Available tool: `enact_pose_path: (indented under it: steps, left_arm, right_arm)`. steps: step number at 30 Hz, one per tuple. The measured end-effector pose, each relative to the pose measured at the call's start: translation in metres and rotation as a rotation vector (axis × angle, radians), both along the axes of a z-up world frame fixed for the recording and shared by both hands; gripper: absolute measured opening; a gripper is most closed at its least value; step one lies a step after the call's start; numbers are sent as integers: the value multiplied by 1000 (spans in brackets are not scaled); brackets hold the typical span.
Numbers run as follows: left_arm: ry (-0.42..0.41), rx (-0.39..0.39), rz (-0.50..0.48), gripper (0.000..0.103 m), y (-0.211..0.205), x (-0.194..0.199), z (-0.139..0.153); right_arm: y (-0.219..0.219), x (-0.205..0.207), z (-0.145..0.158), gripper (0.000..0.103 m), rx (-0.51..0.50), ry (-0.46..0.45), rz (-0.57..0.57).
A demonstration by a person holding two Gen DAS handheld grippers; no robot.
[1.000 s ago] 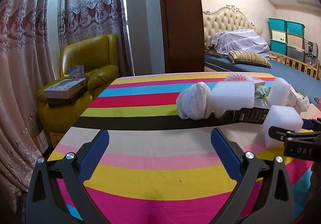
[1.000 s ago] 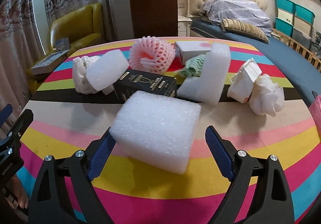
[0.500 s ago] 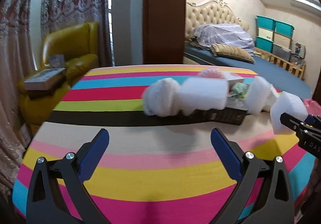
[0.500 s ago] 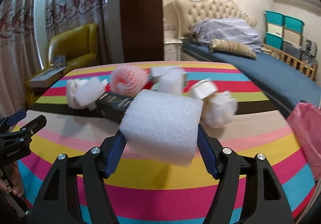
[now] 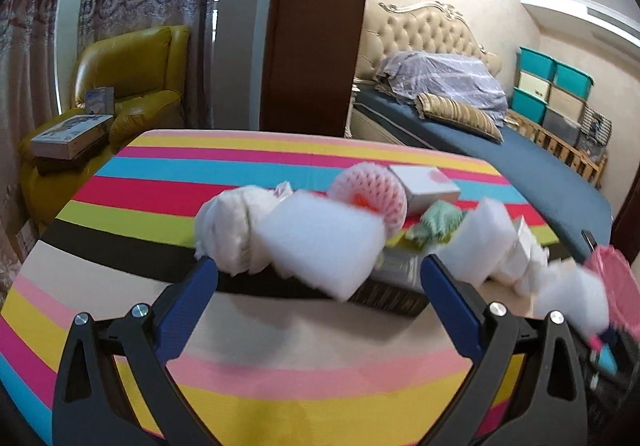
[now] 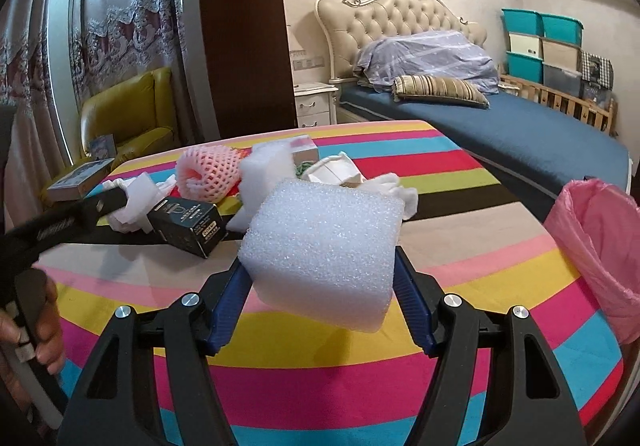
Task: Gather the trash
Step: 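Lift the foam block with the right tool while the left tool grasps another white foam block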
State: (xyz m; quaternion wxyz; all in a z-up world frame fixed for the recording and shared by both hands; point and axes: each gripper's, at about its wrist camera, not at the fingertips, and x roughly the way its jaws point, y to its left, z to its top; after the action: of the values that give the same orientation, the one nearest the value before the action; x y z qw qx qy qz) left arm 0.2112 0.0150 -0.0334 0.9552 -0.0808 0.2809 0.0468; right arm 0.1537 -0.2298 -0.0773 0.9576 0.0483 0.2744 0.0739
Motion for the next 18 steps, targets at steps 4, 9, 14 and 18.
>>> enact_pose_path:
  steps: [4,9,14,18]
  left_arm:
    - [19,-32,87,98,-5,23,4]
    - [99,-62,183,98,-1,59,-1]
    - [144,-56,194,73,4,69,-13]
    - [60,-45,155,70,2,39,-9]
  right_arm:
    - [-8,0,-5,65,34,3,7]
    - [-16,0,-8,65,71,6,22]
    - [-28,-3,-10,65,108,9,21]
    - [-30,-7,-11,65,122,10,24]
